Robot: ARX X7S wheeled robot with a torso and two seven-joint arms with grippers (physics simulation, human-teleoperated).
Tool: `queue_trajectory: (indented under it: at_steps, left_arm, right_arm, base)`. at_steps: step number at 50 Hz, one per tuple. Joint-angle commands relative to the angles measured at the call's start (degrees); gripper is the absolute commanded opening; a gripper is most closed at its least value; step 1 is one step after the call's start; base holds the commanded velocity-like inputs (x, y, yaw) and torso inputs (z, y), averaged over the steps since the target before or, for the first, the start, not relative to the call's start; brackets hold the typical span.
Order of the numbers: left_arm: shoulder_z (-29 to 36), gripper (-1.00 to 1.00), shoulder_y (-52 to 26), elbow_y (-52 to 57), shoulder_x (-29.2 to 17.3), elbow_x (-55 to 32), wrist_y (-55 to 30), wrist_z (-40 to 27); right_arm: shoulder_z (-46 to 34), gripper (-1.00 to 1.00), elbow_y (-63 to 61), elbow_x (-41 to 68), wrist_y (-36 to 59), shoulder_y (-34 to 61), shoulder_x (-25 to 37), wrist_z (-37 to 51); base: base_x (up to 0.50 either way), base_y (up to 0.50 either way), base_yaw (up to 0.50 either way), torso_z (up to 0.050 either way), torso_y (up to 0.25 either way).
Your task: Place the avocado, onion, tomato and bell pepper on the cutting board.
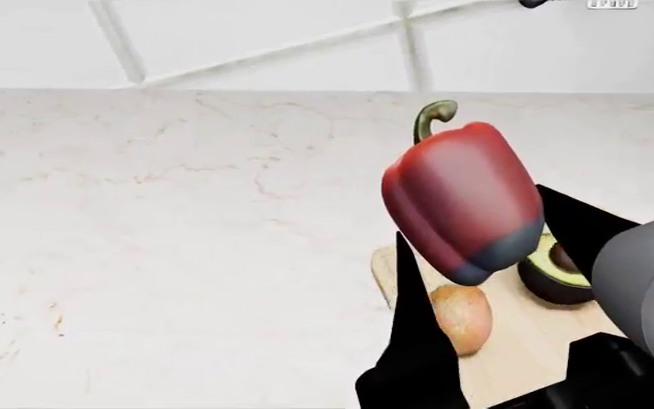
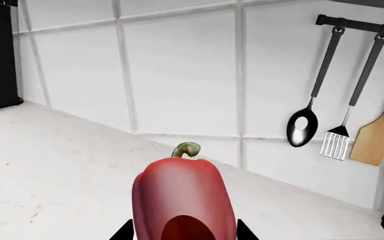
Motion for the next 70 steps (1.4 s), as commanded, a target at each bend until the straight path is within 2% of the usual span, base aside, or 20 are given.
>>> queue_trajectory:
  at_steps: [1, 35, 41, 48, 56, 64, 69, 70]
  left_arm:
    - [-2.4, 1.00, -0.4, -1.0, 0.0, 1.4, -0.2, 2.6]
    - [-3.3, 1.00, 0.8, -0.9, 0.0, 1.9, -0.5, 3.2]
    - [-2.9, 1.00, 1.5, -0.9, 0.0, 2.5, 0.2, 3.8]
    - [-3.2, 1.00, 1.7, -1.5, 0.0, 2.8, -0.2, 4.7]
    - [-2.6, 1.00, 2.7, -1.3, 0.0, 4.2, 1.4, 5.2]
    - [-2.9, 1.00, 2.9, -1.2, 0.0, 4.1, 1.4, 5.1]
    - [-2.7, 1.00, 3.4, -1.1, 0.0, 4.6, 1.9, 5.4]
    - [-2.7, 1.00, 3.4, -1.2, 0.0, 4.6, 1.7, 5.5]
  right_arm:
    - [2.9, -1.00, 0.9, -1.1, 2.2, 1.6, -1.1, -1.8]
    - [4.4, -1.00, 2.3, 0.8, 5.5, 2.4, -3.1, -2.6]
    - [3.9, -1.00, 7.3, 3.1, 13.9, 6.1, -7.1, -4.9]
    - [1.2, -1.00, 17.4, 7.0, 28.5, 12.8, -12.5, -7.2]
    - [-3.9, -1.00, 27.1, 15.0, 43.2, 21.9, -19.1, -5.6]
    - [-2.5, -1.00, 37.5, 14.8, 56.0, 23.4, -27.0, -13.7]
    - [-0.2, -1.00, 43.2, 12.0, 61.4, 23.7, -30.6, -18.0]
    - [-1.3, -1.00, 43.5, 9.6, 62.0, 24.4, -31.0, -21.5]
  base:
    - [0.00, -0.27, 0.00, 0.000, 0.000]
    - [0.00, -0.23, 0.00, 0.000, 0.000]
    - [0.00, 0.00, 0.00, 0.000, 0.000]
    - [0.00, 0.00, 0.00, 0.000, 0.000]
    - [0.00, 0.00, 0.00, 0.000, 0.000]
    - [0.00, 0.00, 0.00, 0.000, 0.000]
    - [0.00, 0.00, 0.00, 0.000, 0.000]
    - [0.00, 0.00, 0.00, 0.000, 0.000]
